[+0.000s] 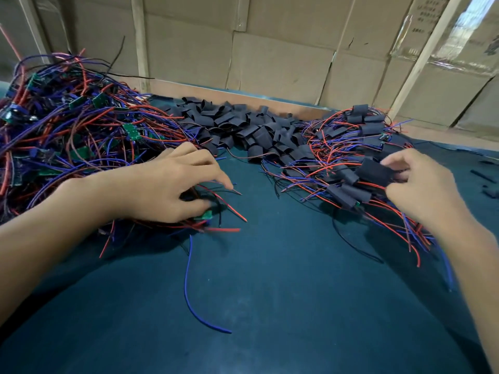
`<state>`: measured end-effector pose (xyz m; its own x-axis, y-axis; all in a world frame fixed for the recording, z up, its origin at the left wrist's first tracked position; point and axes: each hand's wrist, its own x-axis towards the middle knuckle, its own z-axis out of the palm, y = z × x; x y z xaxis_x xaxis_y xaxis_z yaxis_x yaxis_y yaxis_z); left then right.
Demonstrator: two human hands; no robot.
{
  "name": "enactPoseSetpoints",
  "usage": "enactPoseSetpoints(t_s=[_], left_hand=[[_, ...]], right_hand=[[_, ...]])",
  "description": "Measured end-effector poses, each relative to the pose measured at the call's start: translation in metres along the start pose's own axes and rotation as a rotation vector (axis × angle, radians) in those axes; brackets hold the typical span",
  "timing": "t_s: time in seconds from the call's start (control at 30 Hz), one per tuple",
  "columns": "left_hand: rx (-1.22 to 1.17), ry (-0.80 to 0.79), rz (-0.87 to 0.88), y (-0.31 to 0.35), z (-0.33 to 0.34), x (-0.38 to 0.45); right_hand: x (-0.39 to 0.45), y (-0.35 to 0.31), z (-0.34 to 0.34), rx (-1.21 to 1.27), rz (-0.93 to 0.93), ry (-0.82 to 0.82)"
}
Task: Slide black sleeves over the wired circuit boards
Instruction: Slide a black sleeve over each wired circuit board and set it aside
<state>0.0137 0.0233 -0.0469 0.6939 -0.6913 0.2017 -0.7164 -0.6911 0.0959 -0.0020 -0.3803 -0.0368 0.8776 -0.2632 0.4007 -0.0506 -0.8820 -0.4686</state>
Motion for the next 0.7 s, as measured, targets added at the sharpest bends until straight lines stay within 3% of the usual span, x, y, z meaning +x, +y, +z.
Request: enactPoseSetpoints(t_s=[0.17, 0.3, 0.53, 0.7], left_hand=[[-0.196, -0.140, -0.004, 0.001, -0.016, -0.007], [-0.135, -0.182, 0.002, 0.001, -0.014, -0.004], [-0.165, -0.175, 0.045, 0.006, -0.014, -0.005], [-0.232, -0.216, 0.013, 0.007, -0.015, -0.006]], right_hand=[[-0.009, -0.022, -0.001, 0.021, -0.138, -0.224], [-0.015, -0.033, 0.008, -0.139, -0.227, -0.281], [-0.015, -0.028, 0.020, -0.211, -0.273, -0.238], [-0.016, -0.024, 0.035, 0.011, -0.194, -0.153]])
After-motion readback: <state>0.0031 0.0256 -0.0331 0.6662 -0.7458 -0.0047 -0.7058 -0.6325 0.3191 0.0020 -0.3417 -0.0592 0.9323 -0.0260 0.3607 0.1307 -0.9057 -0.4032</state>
